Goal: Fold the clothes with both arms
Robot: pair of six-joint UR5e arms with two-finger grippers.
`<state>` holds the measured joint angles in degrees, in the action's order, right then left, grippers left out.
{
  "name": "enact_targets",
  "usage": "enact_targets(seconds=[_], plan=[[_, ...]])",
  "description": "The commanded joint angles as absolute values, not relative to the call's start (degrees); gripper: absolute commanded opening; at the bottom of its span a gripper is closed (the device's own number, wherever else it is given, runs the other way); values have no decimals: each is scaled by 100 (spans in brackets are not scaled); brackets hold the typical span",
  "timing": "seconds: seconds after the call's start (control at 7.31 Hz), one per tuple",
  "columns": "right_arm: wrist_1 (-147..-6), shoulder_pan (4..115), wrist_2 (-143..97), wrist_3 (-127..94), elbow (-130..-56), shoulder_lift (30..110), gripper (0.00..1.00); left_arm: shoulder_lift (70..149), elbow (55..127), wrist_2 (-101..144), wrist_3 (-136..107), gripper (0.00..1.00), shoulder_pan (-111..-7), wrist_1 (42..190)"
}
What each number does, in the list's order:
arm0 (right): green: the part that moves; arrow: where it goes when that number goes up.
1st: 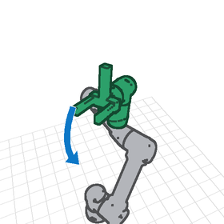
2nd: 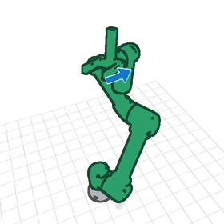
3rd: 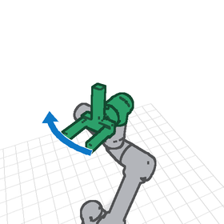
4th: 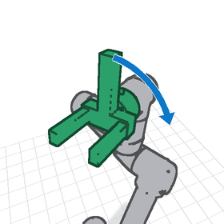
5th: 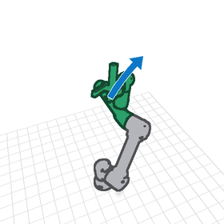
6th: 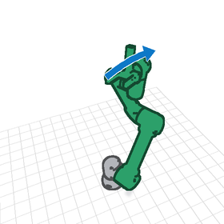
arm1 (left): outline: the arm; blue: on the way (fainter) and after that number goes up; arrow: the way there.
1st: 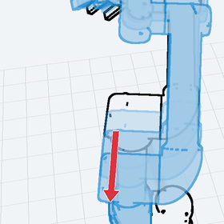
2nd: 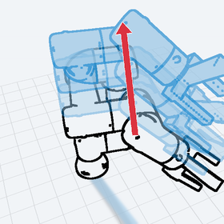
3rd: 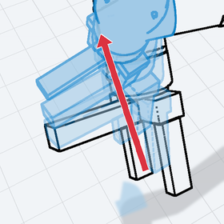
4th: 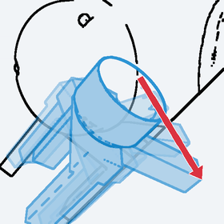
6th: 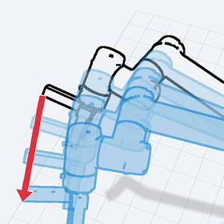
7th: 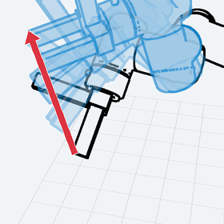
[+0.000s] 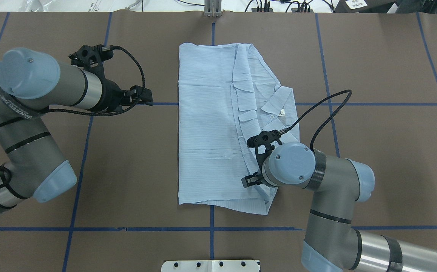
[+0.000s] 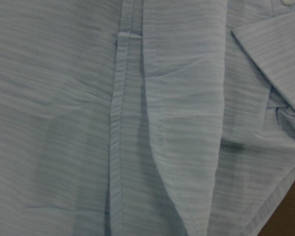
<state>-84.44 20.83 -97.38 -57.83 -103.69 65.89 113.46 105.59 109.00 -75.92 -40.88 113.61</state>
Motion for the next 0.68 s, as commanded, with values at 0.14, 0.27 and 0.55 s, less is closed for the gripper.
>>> enact_targets(seconds=[0.14, 0.27, 0.55], plan=[[-8551, 2065, -9738, -5740, -10292, 6601, 100, 11364, 10538, 10916, -7603, 100, -4061, 11373], [-8639, 2144, -9756, -5687, -10344, 6601, 100, 11382, 10538, 10907, -7646, 100, -4008, 11373], [-8692, 2337, -9782, -5423, -10371, 6653, 100, 11408, 10521, 10898, -7786, 100, -3868, 11391]])
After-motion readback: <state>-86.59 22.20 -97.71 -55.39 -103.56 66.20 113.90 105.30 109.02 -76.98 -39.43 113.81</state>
